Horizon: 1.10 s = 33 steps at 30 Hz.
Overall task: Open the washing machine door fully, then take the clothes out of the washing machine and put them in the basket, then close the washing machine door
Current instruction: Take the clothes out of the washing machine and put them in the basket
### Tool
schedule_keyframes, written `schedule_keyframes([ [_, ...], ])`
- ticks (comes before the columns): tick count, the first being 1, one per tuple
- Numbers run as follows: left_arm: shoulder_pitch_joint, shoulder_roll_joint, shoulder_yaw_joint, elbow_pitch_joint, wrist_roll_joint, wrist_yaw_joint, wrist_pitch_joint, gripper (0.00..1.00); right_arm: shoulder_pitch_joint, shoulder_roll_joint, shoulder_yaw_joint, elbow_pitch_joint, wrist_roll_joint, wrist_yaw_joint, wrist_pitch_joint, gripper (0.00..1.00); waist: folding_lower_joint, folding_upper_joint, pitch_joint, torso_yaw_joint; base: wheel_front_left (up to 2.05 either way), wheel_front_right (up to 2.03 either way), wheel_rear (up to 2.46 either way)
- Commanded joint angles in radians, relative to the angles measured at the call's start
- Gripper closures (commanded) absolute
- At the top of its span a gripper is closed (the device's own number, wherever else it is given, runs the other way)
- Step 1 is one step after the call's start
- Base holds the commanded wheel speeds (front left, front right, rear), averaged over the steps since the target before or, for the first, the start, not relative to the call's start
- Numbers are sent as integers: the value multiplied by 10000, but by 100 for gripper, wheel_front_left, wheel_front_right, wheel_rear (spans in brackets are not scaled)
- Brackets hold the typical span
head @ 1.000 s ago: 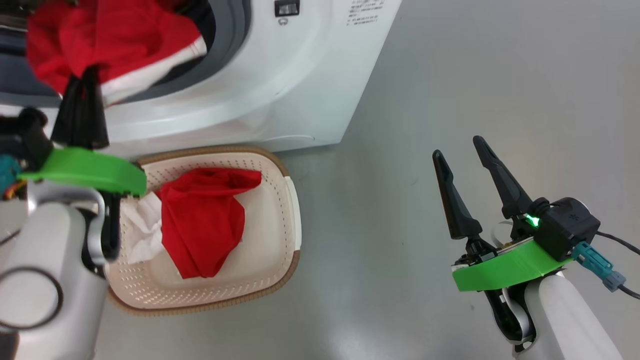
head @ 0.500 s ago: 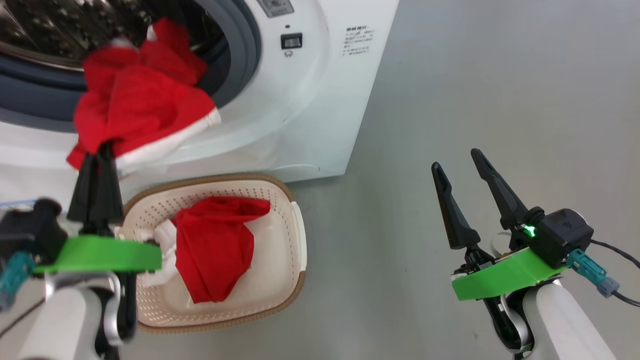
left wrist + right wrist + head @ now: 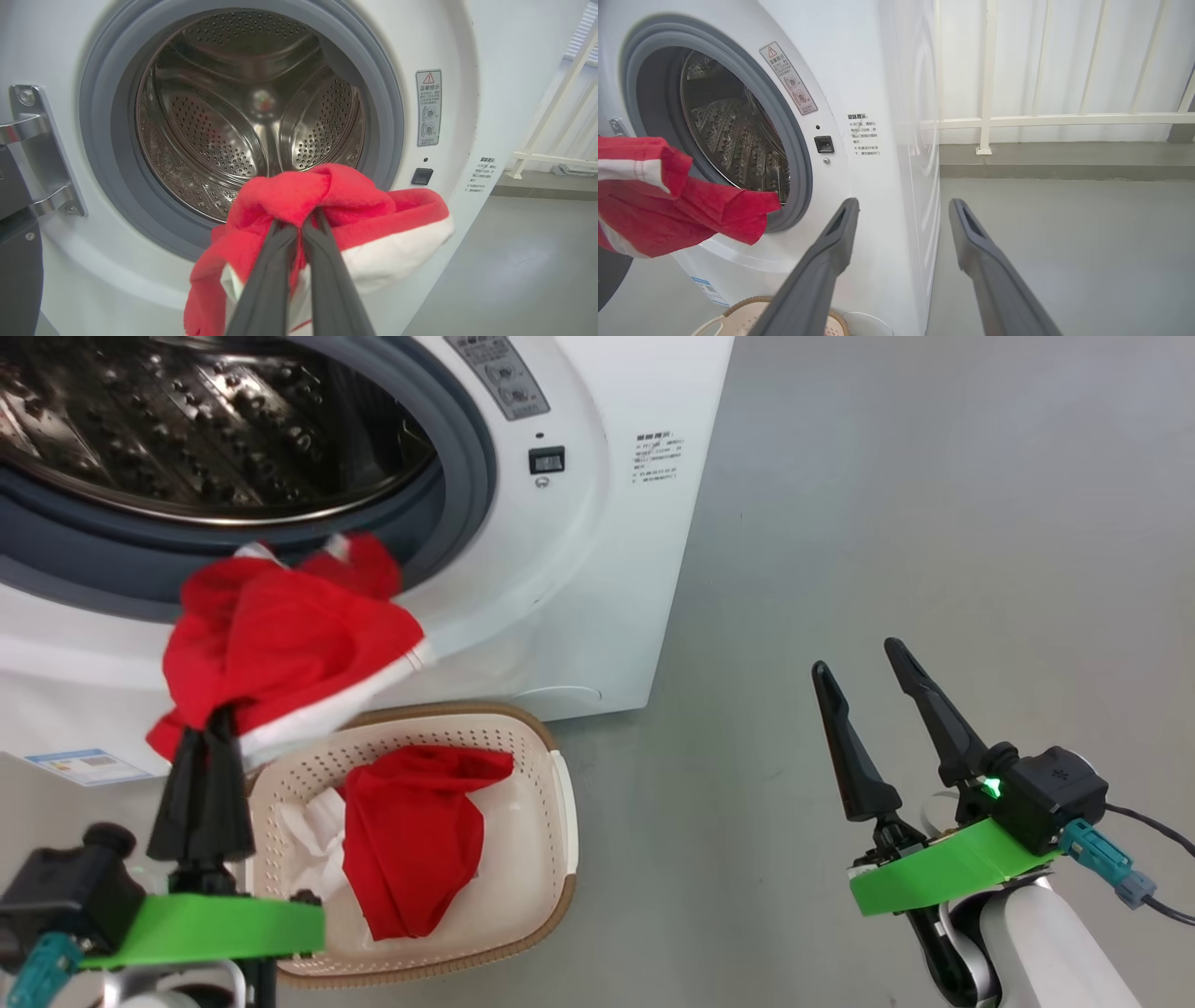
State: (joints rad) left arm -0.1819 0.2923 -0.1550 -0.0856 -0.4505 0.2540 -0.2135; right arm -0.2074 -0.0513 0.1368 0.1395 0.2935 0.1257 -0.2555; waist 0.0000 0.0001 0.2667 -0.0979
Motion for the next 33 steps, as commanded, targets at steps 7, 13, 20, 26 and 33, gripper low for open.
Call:
schedule_keyframes([
  [7,411,83,153,-763,33,239,117,100,181,11,48,-289,-156,50,-63,0,0,-1,-234,147,0,0,0],
  [13,388,-161,53,-262,-152,140,-20,100,201,11,124,-342,-248,50,-63,0,0,-1,-39,232,0,0,0],
  [20,-230,-534,-150,1310,-389,-269,-212,100,130,11,192,-341,-362,50,-63,0,0,-1,369,271,0,0,0],
  [26,-1110,-1008,-355,3122,-448,-650,-370,100,1,11,193,-316,-477,50,-63,0,0,-1,811,248,0,0,0],
  [33,-2243,-1322,-170,5721,-537,-1144,-463,100,-181,11,342,-368,-460,50,-63,0,0,-1,1284,127,0,0,0],
])
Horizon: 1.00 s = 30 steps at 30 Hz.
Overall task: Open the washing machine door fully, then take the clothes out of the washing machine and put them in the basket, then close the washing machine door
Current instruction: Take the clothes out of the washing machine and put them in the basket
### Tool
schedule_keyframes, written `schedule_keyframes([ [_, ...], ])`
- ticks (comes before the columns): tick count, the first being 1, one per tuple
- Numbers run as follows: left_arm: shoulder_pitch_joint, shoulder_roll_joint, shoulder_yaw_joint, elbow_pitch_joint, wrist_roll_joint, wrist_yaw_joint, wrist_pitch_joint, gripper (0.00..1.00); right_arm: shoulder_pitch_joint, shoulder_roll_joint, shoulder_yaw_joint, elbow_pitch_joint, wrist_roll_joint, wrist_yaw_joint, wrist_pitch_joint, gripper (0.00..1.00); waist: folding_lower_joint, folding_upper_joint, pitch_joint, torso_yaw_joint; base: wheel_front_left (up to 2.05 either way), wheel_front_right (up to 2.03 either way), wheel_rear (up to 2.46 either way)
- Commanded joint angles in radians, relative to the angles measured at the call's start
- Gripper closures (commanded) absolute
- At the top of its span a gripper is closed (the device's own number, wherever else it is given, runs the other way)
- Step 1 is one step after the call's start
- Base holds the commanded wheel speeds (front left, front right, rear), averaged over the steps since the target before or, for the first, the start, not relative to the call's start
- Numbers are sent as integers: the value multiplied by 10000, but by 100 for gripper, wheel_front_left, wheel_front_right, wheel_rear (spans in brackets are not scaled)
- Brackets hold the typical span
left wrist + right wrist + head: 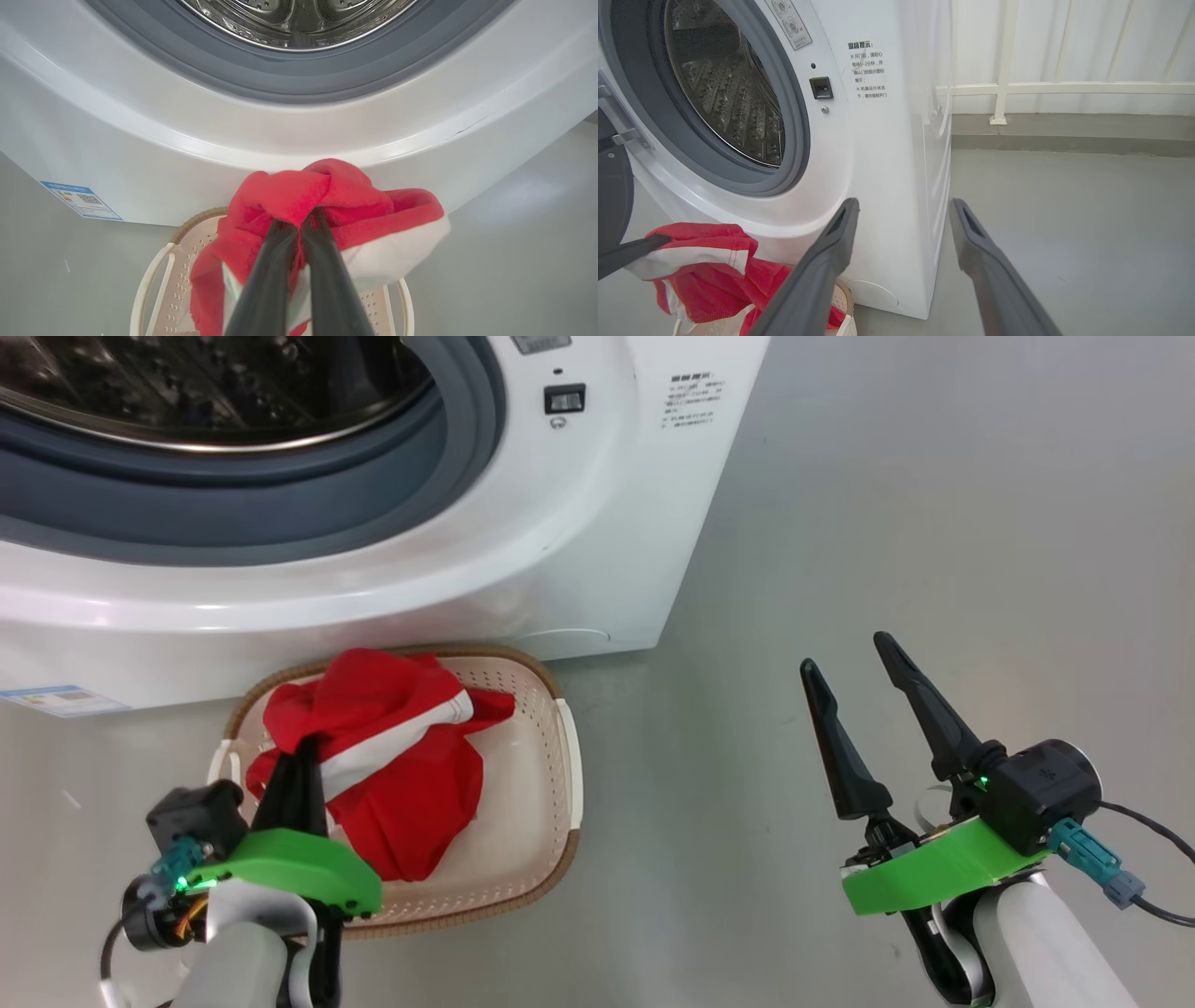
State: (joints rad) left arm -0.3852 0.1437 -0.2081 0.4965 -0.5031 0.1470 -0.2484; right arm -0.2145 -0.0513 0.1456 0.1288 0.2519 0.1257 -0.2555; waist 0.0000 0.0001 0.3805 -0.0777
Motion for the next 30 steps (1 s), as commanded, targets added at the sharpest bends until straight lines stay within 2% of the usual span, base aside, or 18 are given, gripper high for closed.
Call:
schedule_keyframes([
  [1,-346,87,431,232,-69,-162,-120,100,-135,11,274,-249,-2,50,-63,0,0,-1,193,-103,0,0,0],
  [5,-904,-121,817,1540,-268,-590,-129,100,-277,11,322,-191,126,50,-63,0,0,-1,383,-192,0,0,0],
  [13,-2069,-279,1331,3525,30,-1049,-132,100,-532,11,321,-293,237,50,-63,0,0,-1,1096,-266,0,0,0],
  [28,-3744,-488,1547,6349,384,-1624,-133,100,-964,11,277,-507,315,50,-63,0,0,-1,2342,-370,0,0,0],
  [29,-3795,-513,1553,6535,365,-1661,-133,98,-976,11,281,-509,319,50,-63,0,0,-1,2363,-376,0,0,0],
  [30,-3845,-529,1538,6695,377,-1677,-133,90,-987,11,285,-511,324,50,-63,0,0,-1,2379,-381,0,0,0],
])
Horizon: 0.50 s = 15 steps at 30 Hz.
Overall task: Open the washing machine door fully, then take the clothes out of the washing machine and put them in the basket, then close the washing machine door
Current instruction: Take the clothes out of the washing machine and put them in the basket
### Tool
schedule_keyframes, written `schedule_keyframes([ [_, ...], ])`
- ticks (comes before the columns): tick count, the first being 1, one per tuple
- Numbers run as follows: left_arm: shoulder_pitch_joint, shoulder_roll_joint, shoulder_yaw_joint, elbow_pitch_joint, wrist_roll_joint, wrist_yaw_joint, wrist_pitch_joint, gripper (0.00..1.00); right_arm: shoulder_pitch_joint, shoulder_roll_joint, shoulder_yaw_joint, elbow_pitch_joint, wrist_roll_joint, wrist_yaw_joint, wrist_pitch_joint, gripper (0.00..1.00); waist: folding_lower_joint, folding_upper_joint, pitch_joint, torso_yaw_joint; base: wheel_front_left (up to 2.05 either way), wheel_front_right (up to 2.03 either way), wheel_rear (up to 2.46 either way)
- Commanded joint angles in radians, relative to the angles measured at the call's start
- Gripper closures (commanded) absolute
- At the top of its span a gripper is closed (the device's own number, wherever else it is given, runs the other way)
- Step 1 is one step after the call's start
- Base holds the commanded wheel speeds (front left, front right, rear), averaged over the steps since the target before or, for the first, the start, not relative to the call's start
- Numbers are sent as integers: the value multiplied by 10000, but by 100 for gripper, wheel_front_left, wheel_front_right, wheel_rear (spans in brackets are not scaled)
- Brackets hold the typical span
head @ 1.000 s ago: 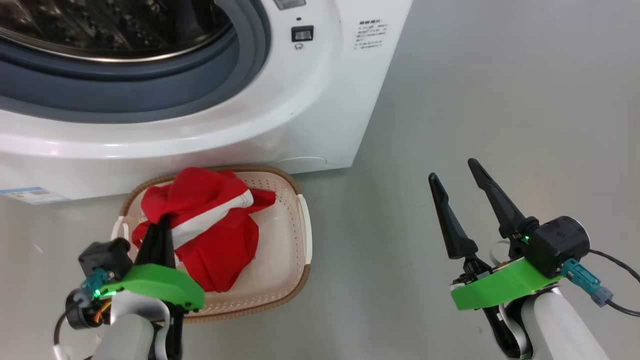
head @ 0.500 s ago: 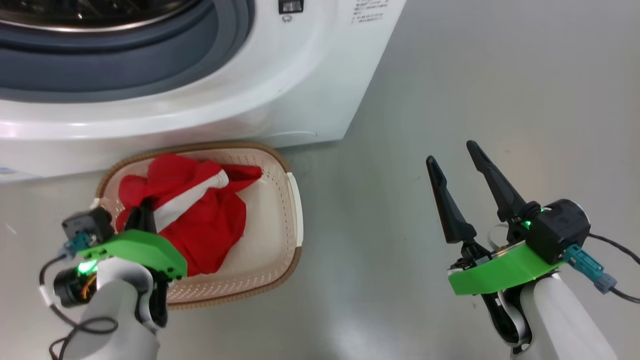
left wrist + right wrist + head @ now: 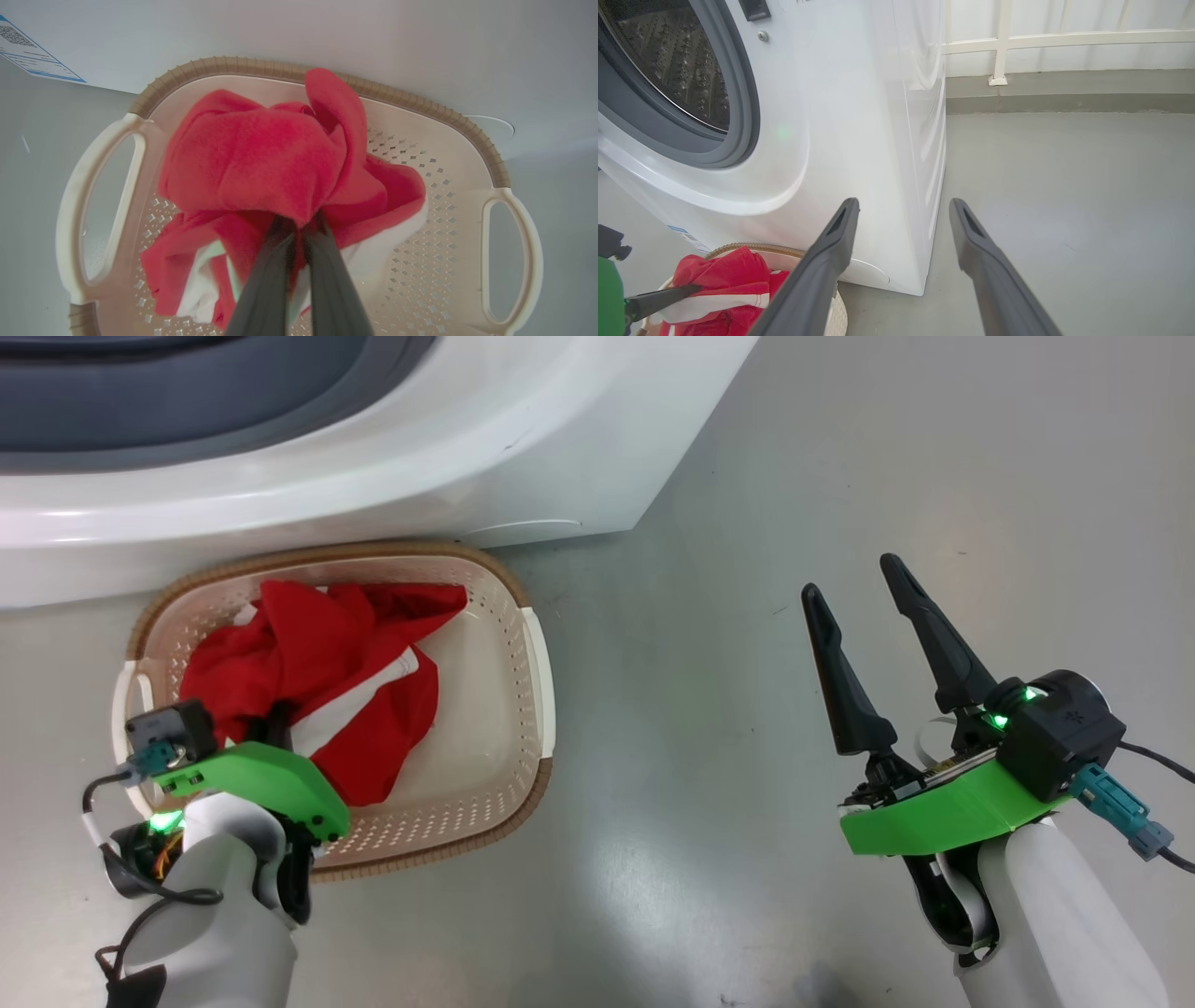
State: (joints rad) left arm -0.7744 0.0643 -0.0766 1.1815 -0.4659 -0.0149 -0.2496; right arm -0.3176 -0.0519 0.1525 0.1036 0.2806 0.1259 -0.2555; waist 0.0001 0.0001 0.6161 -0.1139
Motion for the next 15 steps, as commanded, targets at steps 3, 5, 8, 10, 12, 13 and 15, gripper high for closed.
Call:
schedule_keyframes([
  [3,-78,229,234,209,-28,-150,-121,84,25,17,224,-248,47,48,-63,0,-1,-1,56,-34,0,0,0],
  [5,-149,233,236,331,-18,-183,-122,71,6,17,221,-235,42,48,-63,0,-1,-1,74,-41,0,0,0],
  [8,-220,236,240,451,3,-195,-122,15,-27,17,212,-208,27,48,-63,0,-1,-1,82,-44,0,0,0],
  [10,-261,227,213,510,35,-217,-122,0,-38,17,203,-187,17,48,-63,0,-1,-1,60,-32,0,0,0],
  [12,-292,212,143,537,109,-246,-122,0,-39,17,194,-164,11,48,-63,0,-1,-1,11,-14,0,0,0],
  [13,-306,207,122,528,140,-236,-122,0,-38,17,196,-153,9,48,-63,0,-1,-1,-19,-3,0,0,0],
  [15,-292,194,136,363,179,-204,-122,0,-32,17,194,-137,10,48,-63,0,-1,-1,-111,27,0,0,0],
])
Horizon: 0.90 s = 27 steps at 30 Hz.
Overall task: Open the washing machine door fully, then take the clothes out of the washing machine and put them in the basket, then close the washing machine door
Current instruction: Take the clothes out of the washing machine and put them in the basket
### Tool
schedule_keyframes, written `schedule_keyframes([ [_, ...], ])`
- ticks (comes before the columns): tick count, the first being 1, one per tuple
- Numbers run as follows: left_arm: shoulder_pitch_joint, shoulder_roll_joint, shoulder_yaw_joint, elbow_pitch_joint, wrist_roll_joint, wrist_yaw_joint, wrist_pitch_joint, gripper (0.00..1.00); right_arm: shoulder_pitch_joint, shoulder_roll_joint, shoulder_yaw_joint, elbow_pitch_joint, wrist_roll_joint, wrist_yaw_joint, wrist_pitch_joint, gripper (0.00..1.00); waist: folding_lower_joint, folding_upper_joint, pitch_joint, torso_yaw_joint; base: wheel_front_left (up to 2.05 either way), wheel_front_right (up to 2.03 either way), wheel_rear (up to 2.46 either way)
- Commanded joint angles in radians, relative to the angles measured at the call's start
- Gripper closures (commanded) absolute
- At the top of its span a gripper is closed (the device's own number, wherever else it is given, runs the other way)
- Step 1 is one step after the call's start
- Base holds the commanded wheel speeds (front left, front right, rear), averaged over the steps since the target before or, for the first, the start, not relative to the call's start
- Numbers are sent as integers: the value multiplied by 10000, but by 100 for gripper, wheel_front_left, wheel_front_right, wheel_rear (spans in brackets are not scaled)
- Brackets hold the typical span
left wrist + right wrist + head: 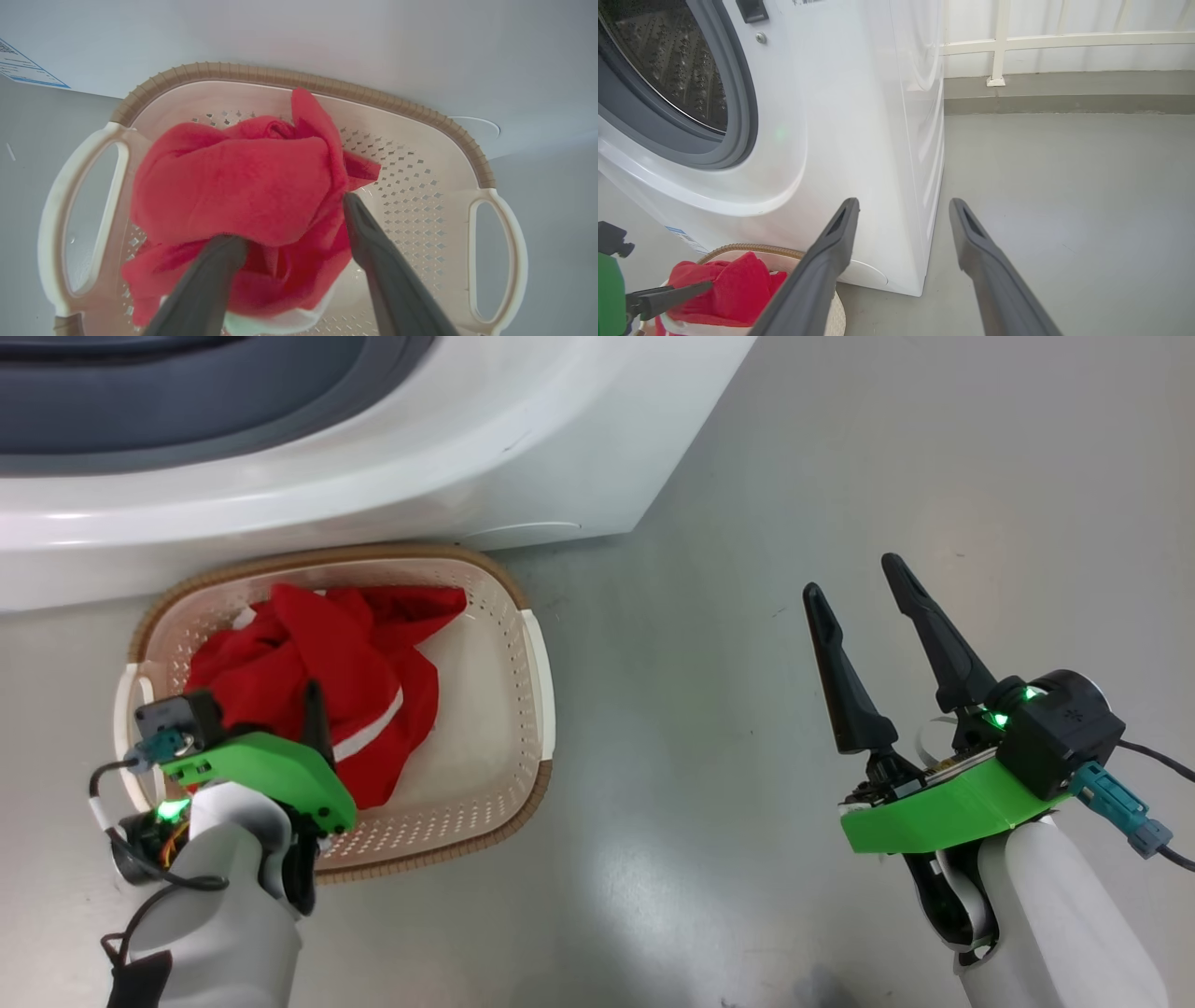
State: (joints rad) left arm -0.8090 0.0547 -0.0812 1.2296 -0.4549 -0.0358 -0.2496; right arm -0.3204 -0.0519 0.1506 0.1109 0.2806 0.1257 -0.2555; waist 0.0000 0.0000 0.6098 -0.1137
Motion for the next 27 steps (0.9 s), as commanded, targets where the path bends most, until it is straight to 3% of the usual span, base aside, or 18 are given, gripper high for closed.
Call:
schedule_keyframes([
  [1,92,277,214,-208,62,-2,-122,0,3,17,217,-204,15,50,-63,0,0,0,-102,36,0,0,0],
  [15,1515,81,757,-3179,385,-410,-122,0,206,17,234,83,156,50,-63,0,0,0,-1312,239,0,0,0],
  [27,3532,-19,1180,-6490,1167,-341,-122,0,527,17,-25,281,91,50,-63,0,0,0,-2474,464,0,0,0],
])
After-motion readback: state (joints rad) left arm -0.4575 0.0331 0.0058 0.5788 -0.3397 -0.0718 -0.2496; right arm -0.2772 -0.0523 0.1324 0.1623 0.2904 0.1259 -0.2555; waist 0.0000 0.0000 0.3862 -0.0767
